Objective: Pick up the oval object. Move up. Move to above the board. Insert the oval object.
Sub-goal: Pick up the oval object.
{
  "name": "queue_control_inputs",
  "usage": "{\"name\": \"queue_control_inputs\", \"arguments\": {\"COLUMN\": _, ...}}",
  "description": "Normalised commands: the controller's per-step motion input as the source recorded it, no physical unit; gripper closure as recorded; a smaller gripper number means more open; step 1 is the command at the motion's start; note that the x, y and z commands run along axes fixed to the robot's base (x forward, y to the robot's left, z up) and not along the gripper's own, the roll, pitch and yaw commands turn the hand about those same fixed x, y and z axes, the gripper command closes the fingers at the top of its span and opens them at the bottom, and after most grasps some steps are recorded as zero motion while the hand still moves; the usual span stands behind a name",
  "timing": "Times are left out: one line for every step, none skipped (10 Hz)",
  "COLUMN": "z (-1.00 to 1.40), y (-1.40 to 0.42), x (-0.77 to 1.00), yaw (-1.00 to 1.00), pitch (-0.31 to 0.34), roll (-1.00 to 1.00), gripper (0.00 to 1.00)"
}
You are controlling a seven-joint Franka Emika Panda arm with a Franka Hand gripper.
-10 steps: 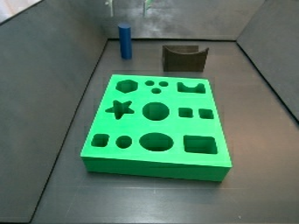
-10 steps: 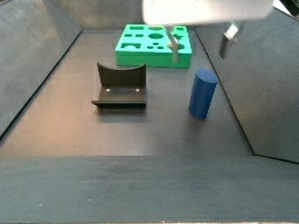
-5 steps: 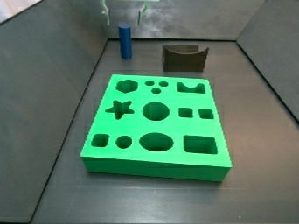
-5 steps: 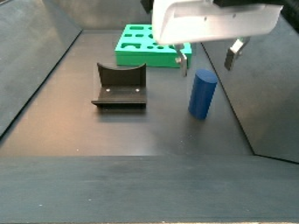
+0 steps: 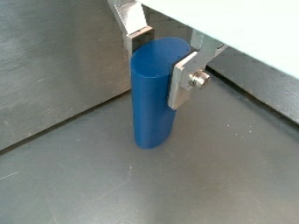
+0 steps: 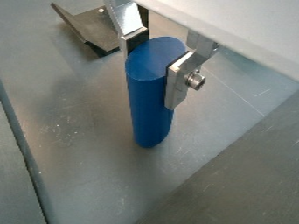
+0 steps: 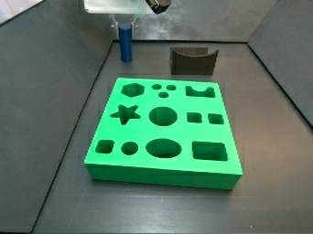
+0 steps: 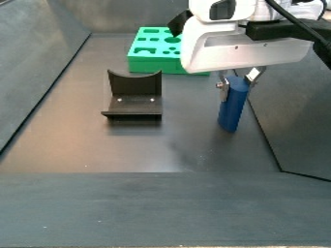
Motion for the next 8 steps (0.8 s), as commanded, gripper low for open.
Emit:
{"name": "queue_control_inputs", "arguments": {"z": 0.0, "y": 0.0, "x": 0.0, "yaw": 0.0, "pitch": 0.0, "roll": 0.0, "gripper": 1.0}}
{"name": "queue_control_inputs", "arguments": {"z": 0.0, "y": 0.0, "x": 0.0, "yaw": 0.0, "pitch": 0.0, "roll": 0.0, "gripper": 1.0}}
{"name": "queue_control_inputs", "arguments": {"z": 0.0, "y": 0.0, "x": 0.0, "yaw": 0.0, "pitch": 0.0, "roll": 0.0, "gripper": 1.0}}
{"name": "queue_control_inputs", "arguments": {"z": 0.0, "y": 0.0, "x": 0.0, "yaw": 0.0, "pitch": 0.0, "roll": 0.0, "gripper": 1.0}}
{"name": "queue_control_inputs", "arguments": {"z": 0.0, "y": 0.0, "x": 0.0, "yaw": 0.0, "pitch": 0.0, "roll": 0.0, "gripper": 1.0}}
{"name": "queue_control_inputs", "arguments": {"z": 0.0, "y": 0.0, "x": 0.0, "yaw": 0.0, "pitch": 0.0, "roll": 0.0, "gripper": 1.0}}
{"name": "queue_control_inputs", "arguments": {"z": 0.0, "y": 0.0, "x": 0.0, "yaw": 0.0, "pitch": 0.0, "roll": 0.0, "gripper": 1.0}}
{"name": "queue_control_inputs", "arguments": {"z": 0.0, "y": 0.0, "x": 0.0, "yaw": 0.0, "pitch": 0.0, "roll": 0.0, "gripper": 1.0}}
